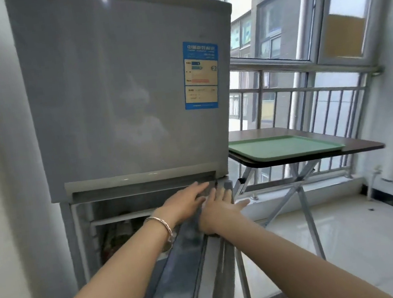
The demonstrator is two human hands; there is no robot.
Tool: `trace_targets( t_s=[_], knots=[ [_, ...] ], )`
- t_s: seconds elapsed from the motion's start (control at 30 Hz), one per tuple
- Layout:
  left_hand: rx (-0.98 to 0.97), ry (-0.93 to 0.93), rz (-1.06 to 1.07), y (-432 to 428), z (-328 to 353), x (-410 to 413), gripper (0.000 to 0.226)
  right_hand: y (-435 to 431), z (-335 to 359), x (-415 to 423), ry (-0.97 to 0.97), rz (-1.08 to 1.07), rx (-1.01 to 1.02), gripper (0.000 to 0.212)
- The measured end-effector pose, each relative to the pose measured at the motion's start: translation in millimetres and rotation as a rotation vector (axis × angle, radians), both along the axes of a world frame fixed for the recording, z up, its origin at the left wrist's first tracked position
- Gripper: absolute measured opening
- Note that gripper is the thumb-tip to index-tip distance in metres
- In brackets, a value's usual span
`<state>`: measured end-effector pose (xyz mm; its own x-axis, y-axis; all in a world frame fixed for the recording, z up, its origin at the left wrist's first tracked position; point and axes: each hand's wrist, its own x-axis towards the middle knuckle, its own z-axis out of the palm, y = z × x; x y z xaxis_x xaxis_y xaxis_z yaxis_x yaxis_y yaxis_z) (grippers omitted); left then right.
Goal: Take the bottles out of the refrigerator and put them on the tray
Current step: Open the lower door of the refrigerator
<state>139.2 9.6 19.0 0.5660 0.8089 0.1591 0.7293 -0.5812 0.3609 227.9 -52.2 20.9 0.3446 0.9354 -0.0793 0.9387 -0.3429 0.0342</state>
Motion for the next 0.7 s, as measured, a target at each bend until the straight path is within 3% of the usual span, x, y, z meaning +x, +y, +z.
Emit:
trace_targets(
  t_s=[0.1, 0.23, 0.37, 0.7],
  knots=[
    [0.052, 0.082, -0.068, -5.4, -3.4, 42.0, 0.053, -18.1, 1.9, 32.2, -0.021, -0.026, -0.058, 0.109],
    [0.066, 0.108, -0.126, -12.4, -15.0, 87.0, 0.050, -42.7, 0.5, 76.2, -0.101, -0.065, -0.090, 0.109],
    [0.080, 0.135, -0.152, -17.4, -25.5, 116.5, 0.054, -60.3, -13.4, 117.9, -0.144, -0.090, 0.007, 0.103],
    [0.129, 0.199, -0.162, -33.1, -37.6, 163.1, 0.066, -78.6, -30.8, 200.6, -0.168, -0.125, 0.139, 0.117]
  ],
)
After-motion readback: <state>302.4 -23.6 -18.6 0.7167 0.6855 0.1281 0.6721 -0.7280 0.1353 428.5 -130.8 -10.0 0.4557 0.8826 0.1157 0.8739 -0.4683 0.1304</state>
